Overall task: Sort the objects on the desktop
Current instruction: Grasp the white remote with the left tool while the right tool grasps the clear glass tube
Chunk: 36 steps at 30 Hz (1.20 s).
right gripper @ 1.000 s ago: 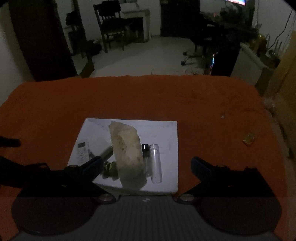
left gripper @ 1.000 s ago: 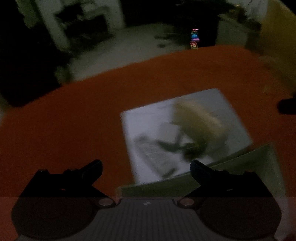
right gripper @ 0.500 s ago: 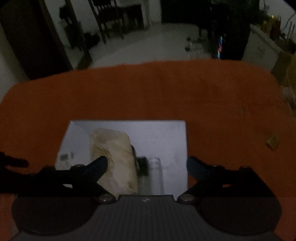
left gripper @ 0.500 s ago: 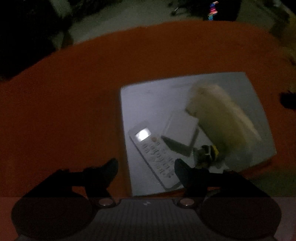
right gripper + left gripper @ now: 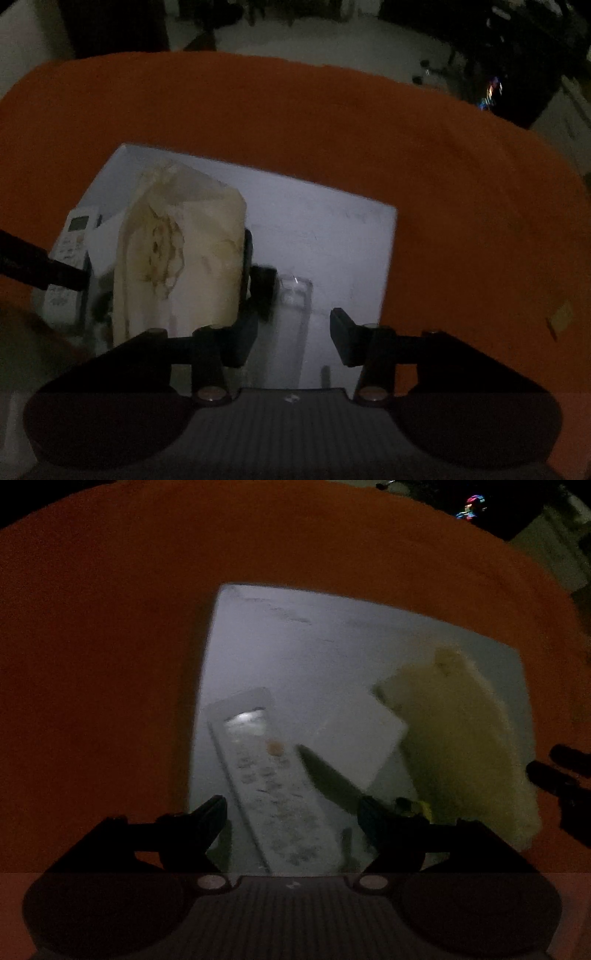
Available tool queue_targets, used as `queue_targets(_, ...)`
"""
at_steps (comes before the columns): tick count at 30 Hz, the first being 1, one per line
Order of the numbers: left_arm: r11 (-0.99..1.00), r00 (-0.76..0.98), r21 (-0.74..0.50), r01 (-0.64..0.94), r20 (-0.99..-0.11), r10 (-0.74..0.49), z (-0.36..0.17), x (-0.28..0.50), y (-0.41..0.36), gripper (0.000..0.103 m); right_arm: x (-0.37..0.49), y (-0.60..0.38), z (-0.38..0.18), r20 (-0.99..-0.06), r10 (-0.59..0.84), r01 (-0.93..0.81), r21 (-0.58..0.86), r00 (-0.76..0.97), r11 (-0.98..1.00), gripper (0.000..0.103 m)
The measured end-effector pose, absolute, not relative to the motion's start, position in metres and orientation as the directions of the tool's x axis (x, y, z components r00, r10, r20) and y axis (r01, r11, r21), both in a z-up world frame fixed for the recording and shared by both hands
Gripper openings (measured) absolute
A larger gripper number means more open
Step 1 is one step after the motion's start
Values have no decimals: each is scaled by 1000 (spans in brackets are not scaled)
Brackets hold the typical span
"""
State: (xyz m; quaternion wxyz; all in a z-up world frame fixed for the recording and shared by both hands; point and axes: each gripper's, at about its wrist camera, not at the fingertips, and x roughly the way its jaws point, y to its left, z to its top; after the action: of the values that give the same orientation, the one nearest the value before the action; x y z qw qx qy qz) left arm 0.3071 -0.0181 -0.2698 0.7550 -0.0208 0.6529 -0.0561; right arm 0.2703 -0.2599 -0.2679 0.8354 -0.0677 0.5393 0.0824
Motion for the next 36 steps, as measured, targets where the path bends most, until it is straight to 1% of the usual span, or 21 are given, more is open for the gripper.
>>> queue_targets(2,994,130,-103,39,-986,-108,-275,307,-13,75,270,-258,-278,-909,68,-211,-22,410,977,47)
queue_targets(5,990,130,-137,26,-982,-139,-281,306,-7,75,267,-263,-288,-912,73,-169,4,403,986,43)
queue_targets(6,987,122,-160,18,-979,-161,-280,306,-6,75,267,-266,-291,-911,74,-150,14,405,989,41)
queue_targets(7,982,100,-188,3,-977,-187,-281,306,-4,75,268,-270,-291,-911,69,-134,16,407,991,34)
queue_targets(8,979,79,-202,-12,-977,-200,-280,306,-3,75,269,-274,-291,-918,73,-126,26,389,992,31)
queue_targets(11,984,73,-176,4,-982,-176,-278,305,-10,75,272,-281,-291,-933,78,-126,35,352,991,31)
queue_targets(16,992,80,-123,-6,-989,-122,-274,305,-17,75,268,-276,-287,-929,33,-136,-19,369,990,31)
queue_targets(18,995,104,-102,-10,-990,-100,-265,301,-22,70,267,-274,-286,-933,38,-128,-8,357,992,31)
queue_targets(20,996,144,-85,18,-986,-86,-258,296,-28,48,266,-277,-282,-934,43,-108,5,354,994,31)
queue_targets(22,996,168,-81,35,-982,-85,-252,294,-31,45,262,-276,-280,-931,41,-104,4,362,995,31)
queue_targets(25,995,186,-96,3,-978,-95,-245,295,-27,42,260,-279,-273,-931,56,-90,25,360,996,31)
queue_targets(29,996,210,-94,6,-973,-93,-237,294,-28,42,259,-272,-275,-930,44,-81,16,366,997,31)
queue_targets(34,997,230,-72,34,-970,-78,-238,275,-28,42,256,-267,-271,-926,45,-98,8,375,995,31)
queue_targets(36,997,233,-74,35,-969,-81,-248,281,-29,42,257,-266,-270,-921,46,-102,7,386,995,31)
